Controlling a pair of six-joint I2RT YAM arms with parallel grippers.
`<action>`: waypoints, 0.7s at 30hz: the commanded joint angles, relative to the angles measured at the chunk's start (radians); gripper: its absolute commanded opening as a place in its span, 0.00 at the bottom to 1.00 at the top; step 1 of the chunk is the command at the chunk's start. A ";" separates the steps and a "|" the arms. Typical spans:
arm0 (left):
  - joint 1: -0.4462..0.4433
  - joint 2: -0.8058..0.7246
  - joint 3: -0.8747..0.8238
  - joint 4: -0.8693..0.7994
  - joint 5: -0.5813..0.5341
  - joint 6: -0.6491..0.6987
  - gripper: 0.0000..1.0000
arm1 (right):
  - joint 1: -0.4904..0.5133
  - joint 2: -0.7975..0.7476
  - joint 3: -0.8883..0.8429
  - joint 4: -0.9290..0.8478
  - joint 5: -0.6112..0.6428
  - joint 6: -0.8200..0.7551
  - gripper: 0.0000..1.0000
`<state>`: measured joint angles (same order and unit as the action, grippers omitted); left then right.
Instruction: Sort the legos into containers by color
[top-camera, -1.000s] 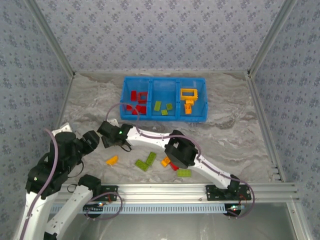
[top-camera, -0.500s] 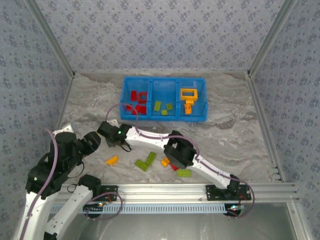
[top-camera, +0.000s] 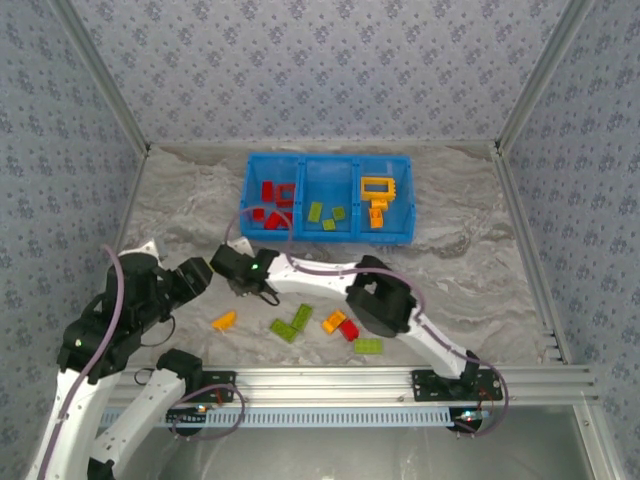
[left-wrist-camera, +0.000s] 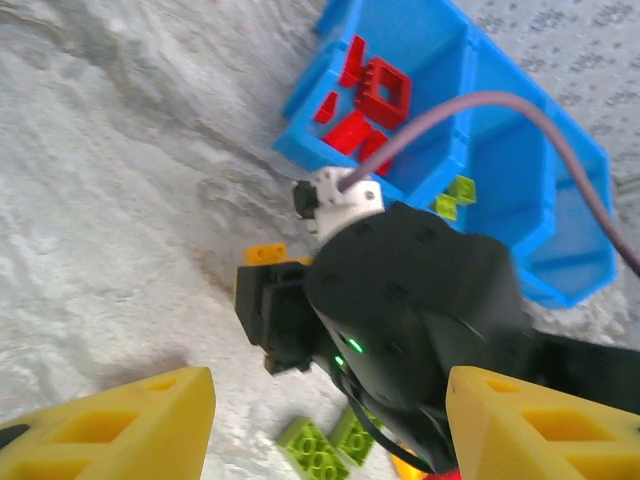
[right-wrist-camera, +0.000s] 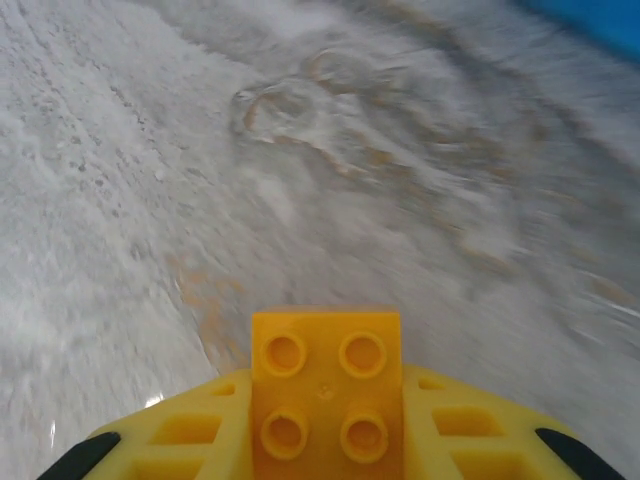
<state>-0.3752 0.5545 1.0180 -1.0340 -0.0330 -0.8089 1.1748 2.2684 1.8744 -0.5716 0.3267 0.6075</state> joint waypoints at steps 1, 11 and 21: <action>-0.009 0.039 0.026 0.122 0.112 0.003 0.62 | -0.023 -0.306 -0.167 0.080 0.144 -0.047 0.27; -0.465 0.285 -0.045 0.413 -0.151 -0.066 0.62 | -0.383 -0.786 -0.697 0.025 0.146 -0.049 0.27; -0.720 0.685 0.127 0.554 -0.234 -0.073 0.62 | -0.683 -0.548 -0.569 -0.078 0.158 -0.104 0.26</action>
<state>-1.0790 1.2087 1.0775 -0.5488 -0.2207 -0.8700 0.5285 1.6508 1.2510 -0.6003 0.4686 0.5301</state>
